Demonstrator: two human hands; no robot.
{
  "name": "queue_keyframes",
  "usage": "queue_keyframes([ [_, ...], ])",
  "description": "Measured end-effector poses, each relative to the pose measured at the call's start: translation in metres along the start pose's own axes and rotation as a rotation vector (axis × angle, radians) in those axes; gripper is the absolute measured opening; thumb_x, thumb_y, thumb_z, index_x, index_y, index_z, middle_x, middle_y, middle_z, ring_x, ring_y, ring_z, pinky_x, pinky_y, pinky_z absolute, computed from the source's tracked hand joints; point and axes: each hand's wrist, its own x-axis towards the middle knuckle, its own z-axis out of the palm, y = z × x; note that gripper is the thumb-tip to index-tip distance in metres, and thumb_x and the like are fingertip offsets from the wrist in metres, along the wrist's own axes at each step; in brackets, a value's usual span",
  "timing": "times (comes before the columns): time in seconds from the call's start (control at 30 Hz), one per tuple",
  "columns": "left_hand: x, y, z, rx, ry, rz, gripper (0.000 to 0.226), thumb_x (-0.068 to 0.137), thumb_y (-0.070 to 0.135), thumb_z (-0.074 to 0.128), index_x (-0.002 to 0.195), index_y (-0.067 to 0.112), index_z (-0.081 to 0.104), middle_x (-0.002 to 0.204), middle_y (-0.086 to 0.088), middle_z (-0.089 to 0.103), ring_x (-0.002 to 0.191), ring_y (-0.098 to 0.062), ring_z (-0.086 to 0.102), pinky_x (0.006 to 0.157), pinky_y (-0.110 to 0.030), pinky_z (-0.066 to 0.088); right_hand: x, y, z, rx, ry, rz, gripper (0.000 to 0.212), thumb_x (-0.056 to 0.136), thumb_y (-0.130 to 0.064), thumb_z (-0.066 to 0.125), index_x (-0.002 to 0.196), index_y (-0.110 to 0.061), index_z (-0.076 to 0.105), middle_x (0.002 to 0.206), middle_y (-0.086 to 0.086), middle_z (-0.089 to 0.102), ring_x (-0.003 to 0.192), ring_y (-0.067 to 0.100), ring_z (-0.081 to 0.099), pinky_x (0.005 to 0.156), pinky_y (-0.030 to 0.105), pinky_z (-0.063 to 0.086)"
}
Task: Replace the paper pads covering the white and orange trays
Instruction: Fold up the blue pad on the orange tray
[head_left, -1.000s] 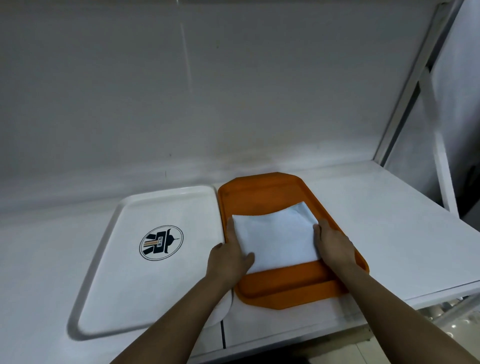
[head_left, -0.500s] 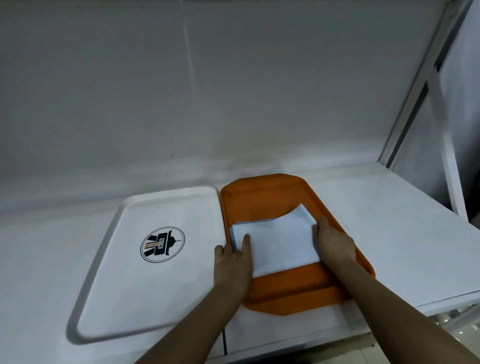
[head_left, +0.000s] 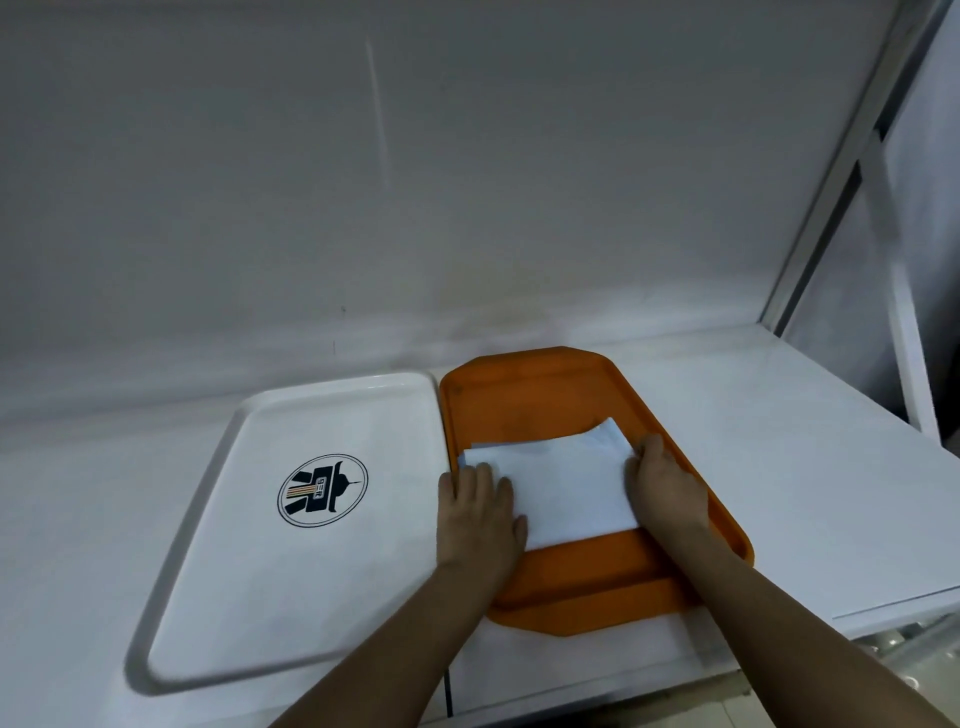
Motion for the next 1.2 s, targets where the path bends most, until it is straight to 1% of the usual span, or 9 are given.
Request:
queue_keyframes([
  [0.07,0.006,0.009,0.001,-0.121,-0.075,0.072,0.059,0.086,0.051,0.034,0.127,0.020,0.061,0.135,-0.014,0.055,0.127,-0.031,0.050,0.112,-0.049,0.021,-0.002,-0.001,-0.001,0.015,0.020,-0.008,0.030,0.098,-0.024,0.040,0.124,-0.007,0.044,0.107,0.012,0.057,0.073,0.019,0.056,0.055,0.025,0.043],
  [0.17,0.023,0.027,0.008,-0.315,-0.242,0.064,0.068,0.096,0.057,0.012,0.153,0.021,0.003,0.160,-0.006,-0.006,0.148,-0.023,-0.007,0.116,-0.039,-0.010,-0.005,0.000,0.002,-0.095,0.087,-0.136,0.041,0.094,-0.020,0.048,0.131,-0.004,0.046,0.128,0.021,0.052,0.109,0.036,0.056,0.083,0.042,0.050],
  [0.23,0.035,0.033,0.018,-0.363,-0.264,0.061,0.097,0.071,0.076,-0.015,0.152,0.024,-0.008,0.159,-0.003,-0.016,0.146,-0.022,-0.015,0.116,-0.039,-0.011,0.000,-0.003,0.001,-0.171,-0.004,-0.251,0.050,0.096,-0.028,0.040,0.143,-0.011,0.037,0.147,0.016,0.038,0.133,0.034,0.039,0.103,0.048,0.038],
  [0.33,0.049,0.030,0.034,-0.358,-0.277,0.093,0.126,0.039,0.077,-0.040,0.151,0.027,-0.010,0.159,-0.001,-0.018,0.146,-0.021,-0.016,0.114,-0.039,-0.013,0.012,-0.012,0.002,-0.178,-0.197,-0.378,0.080,0.083,-0.061,-0.004,0.152,-0.023,0.015,0.160,-0.003,0.008,0.148,0.016,0.002,0.118,0.039,0.010],
  [0.47,0.057,0.023,0.043,-0.356,-0.240,0.164,0.124,0.042,0.079,-0.041,0.151,0.030,-0.007,0.159,0.002,-0.016,0.146,-0.019,-0.018,0.110,-0.036,-0.017,0.020,-0.012,0.020,-0.175,-0.300,-0.395,0.120,0.052,-0.083,-0.033,0.152,-0.027,0.000,0.160,-0.006,-0.005,0.147,0.013,-0.011,0.117,0.037,-0.006],
  [0.63,0.059,0.018,0.045,-0.357,-0.228,0.070,0.124,0.041,0.080,-0.040,0.151,0.033,-0.007,0.160,0.000,-0.014,0.146,-0.023,-0.017,0.112,-0.041,-0.016,0.021,-0.008,0.028,-0.079,-0.332,-0.259,0.124,0.045,-0.089,-0.029,0.151,-0.029,-0.006,0.160,-0.006,-0.009,0.146,0.013,-0.012,0.118,0.039,-0.004],
  [0.87,0.055,0.023,0.037,-0.337,-0.247,-0.208,0.138,0.031,0.072,-0.051,0.151,0.016,-0.011,0.158,-0.012,-0.015,0.146,-0.029,-0.016,0.110,-0.041,-0.019,0.018,-0.009,0.027,-0.123,-0.295,-0.231,0.120,0.050,-0.080,-0.038,0.152,-0.025,-0.006,0.160,-0.002,-0.008,0.147,0.017,-0.013,0.117,0.037,-0.006],
  [1.03,0.048,0.040,0.037,-0.398,-0.219,0.101,0.118,0.052,0.072,-0.039,0.152,0.020,-0.006,0.160,-0.003,-0.010,0.147,-0.019,-0.014,0.111,-0.034,-0.016,0.013,-0.015,0.023,-0.181,-0.280,-0.452,0.102,0.055,-0.068,-0.045,0.144,-0.031,-0.014,0.159,-0.005,-0.012,0.141,0.009,-0.023,0.113,0.030,-0.017],
  [1.2,0.043,0.036,0.041,-0.397,-0.204,0.110,0.110,0.056,0.073,-0.026,0.152,0.027,-0.001,0.160,0.002,-0.009,0.147,-0.018,-0.013,0.111,-0.035,-0.016,0.009,-0.005,0.024,-0.135,-0.344,-0.417,0.109,0.054,-0.080,-0.034,0.149,-0.036,-0.005,0.158,-0.012,-0.012,0.139,0.004,-0.022,0.112,0.032,-0.015],
])
